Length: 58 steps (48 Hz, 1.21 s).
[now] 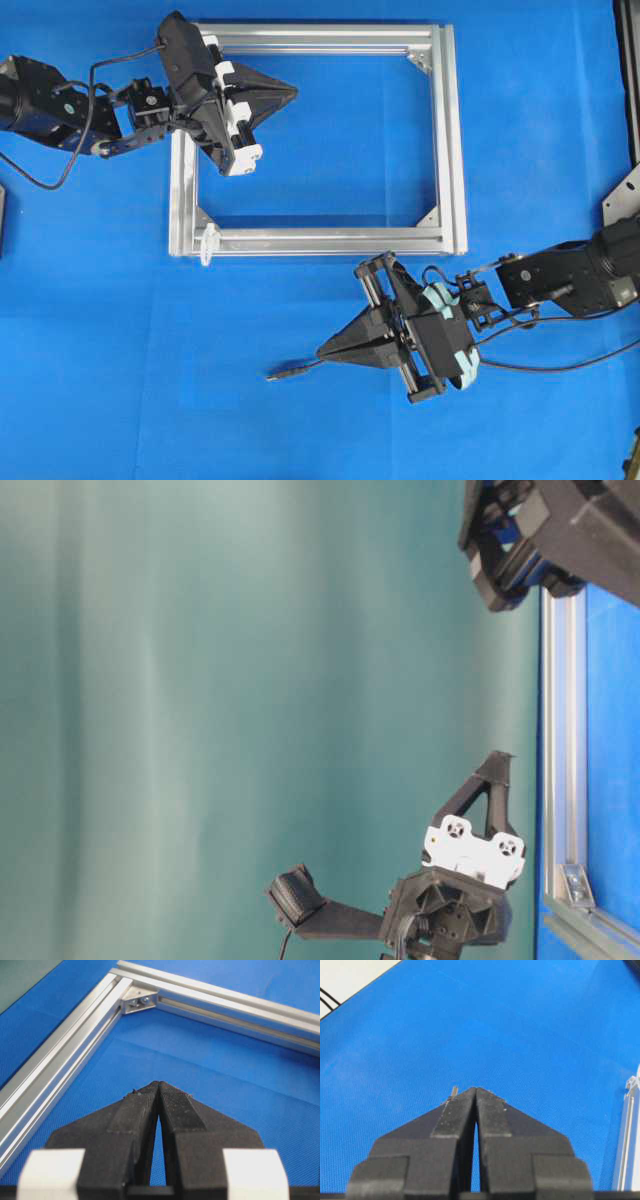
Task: Insert the wire through the string loop located on the left side.
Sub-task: 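Open the right gripper and lower it onto the black USB cable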
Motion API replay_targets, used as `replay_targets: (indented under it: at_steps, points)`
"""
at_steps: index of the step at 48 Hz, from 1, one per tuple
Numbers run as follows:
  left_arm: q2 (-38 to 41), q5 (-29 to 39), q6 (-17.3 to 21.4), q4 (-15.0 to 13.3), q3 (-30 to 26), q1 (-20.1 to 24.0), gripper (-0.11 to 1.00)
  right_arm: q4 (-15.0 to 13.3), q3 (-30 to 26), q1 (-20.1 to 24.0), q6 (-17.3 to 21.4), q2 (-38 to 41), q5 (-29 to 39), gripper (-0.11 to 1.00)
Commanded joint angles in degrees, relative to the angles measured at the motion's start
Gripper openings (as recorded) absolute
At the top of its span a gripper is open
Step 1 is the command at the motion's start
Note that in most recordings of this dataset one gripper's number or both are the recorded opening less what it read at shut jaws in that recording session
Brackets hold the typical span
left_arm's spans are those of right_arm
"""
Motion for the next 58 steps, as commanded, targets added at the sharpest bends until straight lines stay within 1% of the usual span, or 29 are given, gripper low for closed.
replay_targets:
  at_steps: [1, 6, 13, 29, 32, 35, 38, 43, 45, 47, 48, 52, 58]
  points:
    - [-2.6, 1.2, 0.3, 1.6, -0.5, -0.2, 0.00, 0.2, 0.0, 0.5, 0.5, -2.8, -0.1, 0.01]
    - [-3.2, 1.8, 0.3, 1.6, -0.4, -0.2, 0.00, 0.4, 0.0, 0.5, 1.8, -3.4, 2.1, -0.02]
    - [-3.2, 1.8, 0.3, 1.5, -0.5, -0.2, 0.00, 0.2, -0.2, 0.5, 3.9, -3.4, 3.4, -0.02]
    - [-3.3, 1.9, -0.4, 1.5, -0.3, -0.3, 0.00, 0.2, -0.3, 0.6, 4.7, -3.5, 3.3, -0.01]
    - [-3.3, 1.8, -0.4, 1.5, -0.3, -0.2, 0.00, 0.2, -0.3, 0.7, 5.1, -3.4, 3.5, 0.07]
    - [-3.3, 1.9, -0.4, 1.6, -0.3, -0.2, 0.00, 0.3, -0.3, 0.8, 5.7, -3.4, 3.7, 0.20]
    - [-3.3, 1.8, -0.5, 1.5, -0.3, -0.2, 0.00, 0.3, -0.2, 0.9, 6.1, -3.5, 3.9, 0.37]
    - [-3.3, 1.9, -0.4, 1.5, -0.3, -0.2, 0.00, 0.4, 0.0, 1.0, 6.2, -3.5, 4.0, 0.70]
    - [-3.3, 1.8, -0.5, 1.5, -0.3, -0.2, 0.00, 0.4, -0.1, 1.0, 6.3, -3.4, 4.0, 0.81]
    - [-3.3, 1.9, -0.4, 1.5, -0.3, -0.2, 0.00, 0.5, -0.2, 1.1, 6.3, -3.4, 3.9, 0.90]
    - [-3.3, 1.9, -0.5, 1.6, -0.3, -0.2, 0.00, 0.5, -0.2, 1.0, 6.3, -3.5, 3.9, 0.92]
    - [-3.3, 1.9, -0.5, 1.5, -0.3, -0.2, 0.00, 0.9, -0.2, 1.0, 6.3, -3.4, 4.0, 0.89]
    - [-3.3, 2.3, -0.5, 1.5, -0.3, -0.2, 0.00, 1.5, -0.4, 1.2, 6.5, -2.8, 4.6, 0.92]
